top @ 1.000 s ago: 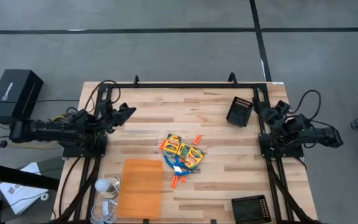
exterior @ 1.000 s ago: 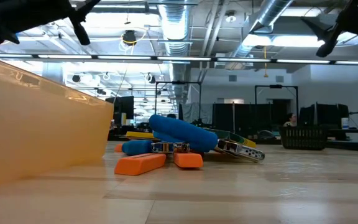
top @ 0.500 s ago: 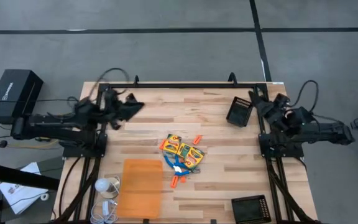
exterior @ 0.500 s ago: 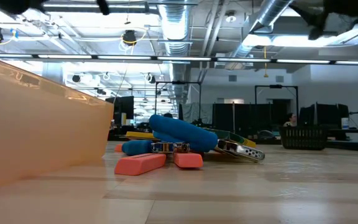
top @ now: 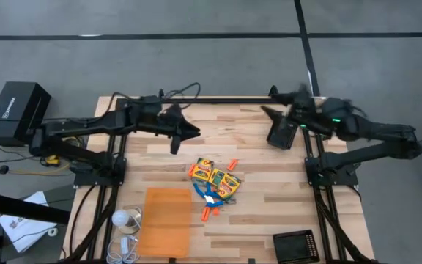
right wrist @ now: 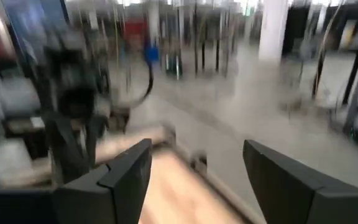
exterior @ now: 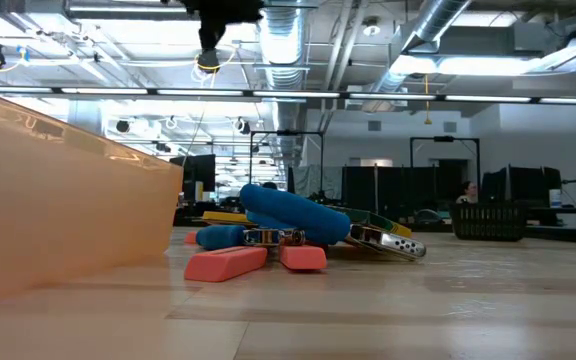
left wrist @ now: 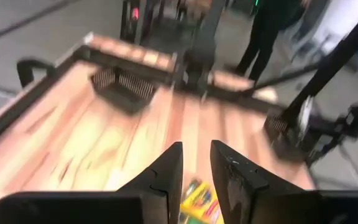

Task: Pick & Place School Supplies
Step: Put the bottom yellow crayon box into the orange bin

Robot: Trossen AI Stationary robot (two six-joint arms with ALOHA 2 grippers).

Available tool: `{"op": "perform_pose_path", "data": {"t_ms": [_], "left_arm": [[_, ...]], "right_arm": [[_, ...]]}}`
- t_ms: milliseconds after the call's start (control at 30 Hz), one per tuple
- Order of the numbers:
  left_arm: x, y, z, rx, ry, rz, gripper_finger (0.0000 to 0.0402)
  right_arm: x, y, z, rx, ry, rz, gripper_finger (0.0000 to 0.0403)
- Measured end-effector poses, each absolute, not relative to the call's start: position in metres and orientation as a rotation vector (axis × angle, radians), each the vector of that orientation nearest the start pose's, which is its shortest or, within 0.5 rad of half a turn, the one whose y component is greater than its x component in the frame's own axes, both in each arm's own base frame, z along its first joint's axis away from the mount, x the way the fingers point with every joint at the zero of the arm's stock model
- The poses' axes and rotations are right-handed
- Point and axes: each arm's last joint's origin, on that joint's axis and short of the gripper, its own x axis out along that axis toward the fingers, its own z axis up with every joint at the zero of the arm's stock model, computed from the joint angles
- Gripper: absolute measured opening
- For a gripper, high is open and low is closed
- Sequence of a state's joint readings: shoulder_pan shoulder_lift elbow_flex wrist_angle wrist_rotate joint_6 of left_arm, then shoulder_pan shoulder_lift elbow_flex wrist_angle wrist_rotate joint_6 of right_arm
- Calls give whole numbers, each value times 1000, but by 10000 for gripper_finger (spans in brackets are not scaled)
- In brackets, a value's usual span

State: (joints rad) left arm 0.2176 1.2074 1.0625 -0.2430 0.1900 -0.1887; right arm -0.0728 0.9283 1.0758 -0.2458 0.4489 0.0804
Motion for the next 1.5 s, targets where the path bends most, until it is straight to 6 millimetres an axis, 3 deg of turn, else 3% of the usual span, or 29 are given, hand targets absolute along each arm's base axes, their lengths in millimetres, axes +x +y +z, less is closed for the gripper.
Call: {"op": "perform_pose_path", "data": {"t_ms": [133, 267, 467, 567, 800, 1000, 1133, 1200, 1333, 1500], "left_arm": [[267, 54, 317, -260, 531, 76, 78], [271, 54, 304, -229, 615, 75, 78], [270, 59, 304, -170, 615, 89, 78], [266, 66, 308, -146, 597, 108, 78], [253, 85, 313, -119, 585, 145, 78], [249, 95, 317, -113, 551, 91, 78], [247, 99, 316, -119, 543, 45, 78], [247, 101, 316, -126, 537, 34, 78], [246, 104, 317, -130, 533, 37, 78], [246, 104, 317, -164, 532, 41, 78]], "right_arm": [[203, -42, 401, 100, 317, -546, 244], [220, -55, 373, 222, 634, -523, 244], [242, -42, 324, 323, 1039, -432, 244], [250, -26, 301, 366, 1141, -411, 244], [239, 35, 249, 742, 1110, -423, 244], [224, 102, 237, 1151, 834, -546, 244], [214, 143, 222, 1358, 647, -694, 244], [219, 159, 214, 1420, 618, -672, 244], [247, 171, 199, 1445, 568, -680, 244], [272, 165, 177, 1387, 499, -782, 244]]}}
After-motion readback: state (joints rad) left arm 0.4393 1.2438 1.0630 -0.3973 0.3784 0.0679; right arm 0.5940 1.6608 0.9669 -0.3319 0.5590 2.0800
